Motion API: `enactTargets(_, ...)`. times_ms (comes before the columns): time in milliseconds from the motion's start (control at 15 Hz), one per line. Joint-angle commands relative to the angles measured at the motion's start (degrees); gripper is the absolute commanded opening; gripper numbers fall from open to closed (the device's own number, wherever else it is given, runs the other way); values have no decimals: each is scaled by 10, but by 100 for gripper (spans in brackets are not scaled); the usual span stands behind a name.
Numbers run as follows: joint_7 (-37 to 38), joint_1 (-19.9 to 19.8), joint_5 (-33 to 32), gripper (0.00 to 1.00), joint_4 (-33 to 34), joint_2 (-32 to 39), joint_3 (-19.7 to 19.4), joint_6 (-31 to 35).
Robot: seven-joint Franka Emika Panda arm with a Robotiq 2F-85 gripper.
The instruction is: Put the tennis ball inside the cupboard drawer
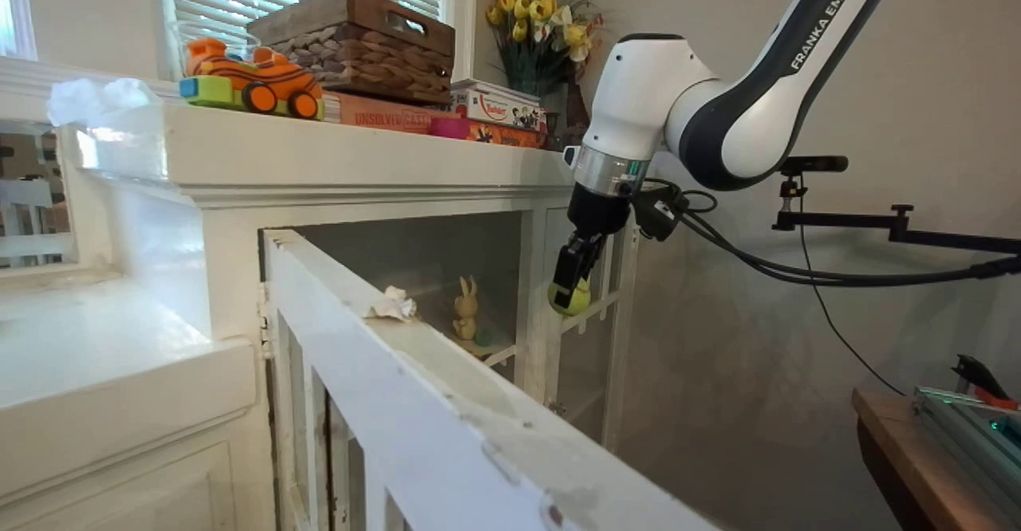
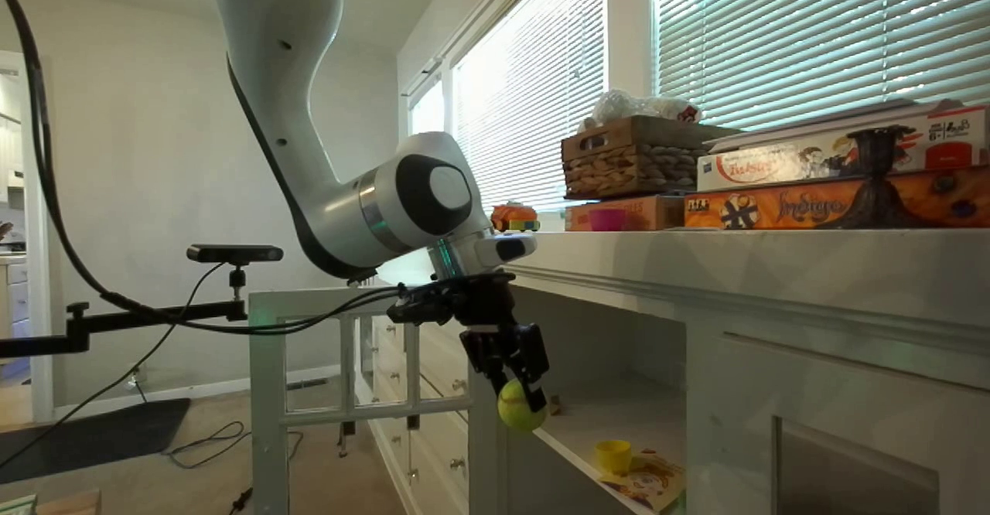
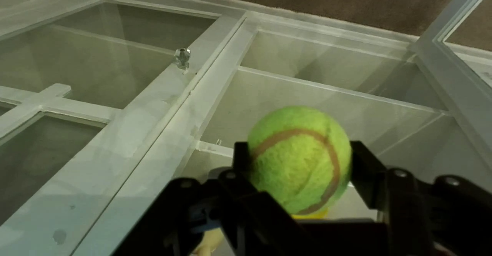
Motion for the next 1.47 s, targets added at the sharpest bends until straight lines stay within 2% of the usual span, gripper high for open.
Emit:
enactTargets(0, 50, 9, -84, 41, 18, 27, -30, 62)
enactTargets(267, 112, 29, -185, 41, 58, 61, -80, 139)
enactTargets(400, 130, 42, -207, 41, 76, 82, -101, 167)
enactTargets(600, 147, 72, -222, 41, 103, 116, -134, 199)
enactTargets(800, 151, 108, -211, 41, 123, 149, -163, 222)
enactTargets(1000, 164, 165, -202, 41, 148, 185, -213, 241)
enactTargets(1400, 201, 297, -166, 41, 186, 264, -339, 287)
